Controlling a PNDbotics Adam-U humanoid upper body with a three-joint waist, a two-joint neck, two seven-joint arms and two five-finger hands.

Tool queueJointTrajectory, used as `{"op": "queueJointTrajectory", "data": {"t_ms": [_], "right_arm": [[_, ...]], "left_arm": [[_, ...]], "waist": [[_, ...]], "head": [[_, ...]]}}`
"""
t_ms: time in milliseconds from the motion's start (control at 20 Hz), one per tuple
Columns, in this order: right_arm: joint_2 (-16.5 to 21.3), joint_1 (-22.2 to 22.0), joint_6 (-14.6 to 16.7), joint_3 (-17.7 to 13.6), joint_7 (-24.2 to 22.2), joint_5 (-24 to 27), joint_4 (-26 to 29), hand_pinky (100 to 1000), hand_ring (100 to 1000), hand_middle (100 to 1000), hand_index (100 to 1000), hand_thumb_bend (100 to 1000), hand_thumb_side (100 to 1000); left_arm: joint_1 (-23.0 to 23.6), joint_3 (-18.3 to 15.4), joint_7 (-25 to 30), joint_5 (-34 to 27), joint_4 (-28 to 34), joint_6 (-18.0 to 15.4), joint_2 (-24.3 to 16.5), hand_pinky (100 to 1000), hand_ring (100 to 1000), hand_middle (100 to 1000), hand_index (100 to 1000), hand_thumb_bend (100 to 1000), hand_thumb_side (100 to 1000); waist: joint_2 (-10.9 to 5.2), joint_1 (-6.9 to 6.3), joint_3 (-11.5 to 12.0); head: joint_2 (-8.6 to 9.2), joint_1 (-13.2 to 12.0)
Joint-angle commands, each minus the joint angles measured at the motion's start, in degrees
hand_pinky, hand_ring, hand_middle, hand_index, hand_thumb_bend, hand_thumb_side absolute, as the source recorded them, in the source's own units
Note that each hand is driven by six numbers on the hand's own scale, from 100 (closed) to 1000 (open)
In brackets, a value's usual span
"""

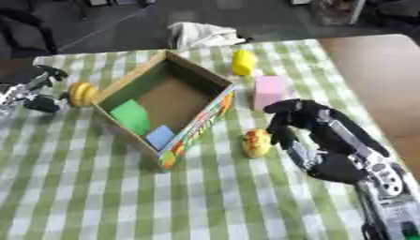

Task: Pick up objects on the table and place them in the box.

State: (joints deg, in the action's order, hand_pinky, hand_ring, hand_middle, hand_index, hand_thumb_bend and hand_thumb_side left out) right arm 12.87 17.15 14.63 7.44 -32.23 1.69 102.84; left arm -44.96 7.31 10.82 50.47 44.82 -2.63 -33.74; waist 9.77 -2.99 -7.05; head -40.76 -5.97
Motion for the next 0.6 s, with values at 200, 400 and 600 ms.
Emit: {"op": "queueJointTrajectory", "data": {"t_ms": [200, 400, 600], "right_arm": [[0.14, 1.31, 0.09, -0.23, -0.02, 0.40, 1.52, 658, 494, 528, 792, 100, 444], [0.08, 1.58, 0.03, -0.23, -0.01, 0.40, 1.58, 658, 494, 528, 792, 100, 444], [0.04, 1.72, 0.03, -0.26, -0.01, 0.41, 1.61, 658, 494, 528, 792, 100, 444]], "left_arm": [[-1.49, 0.59, -2.40, -0.58, 1.41, -0.76, -0.91, 739, 769, 805, 929, 123, 428], [-1.57, 1.12, -2.83, -0.04, 2.14, -1.17, -0.79, 745, 776, 818, 939, 165, 490], [-1.48, 1.56, -1.50, 1.80, 2.24, -1.62, -0.53, 738, 770, 815, 940, 253, 298]], "waist": [[0.03, 0.21, -0.40], [0.46, 0.24, -0.58], [0.63, 0.31, -0.65]], "head": [[1.26, -0.21], [1.28, -0.15], [1.25, -0.10]]}}
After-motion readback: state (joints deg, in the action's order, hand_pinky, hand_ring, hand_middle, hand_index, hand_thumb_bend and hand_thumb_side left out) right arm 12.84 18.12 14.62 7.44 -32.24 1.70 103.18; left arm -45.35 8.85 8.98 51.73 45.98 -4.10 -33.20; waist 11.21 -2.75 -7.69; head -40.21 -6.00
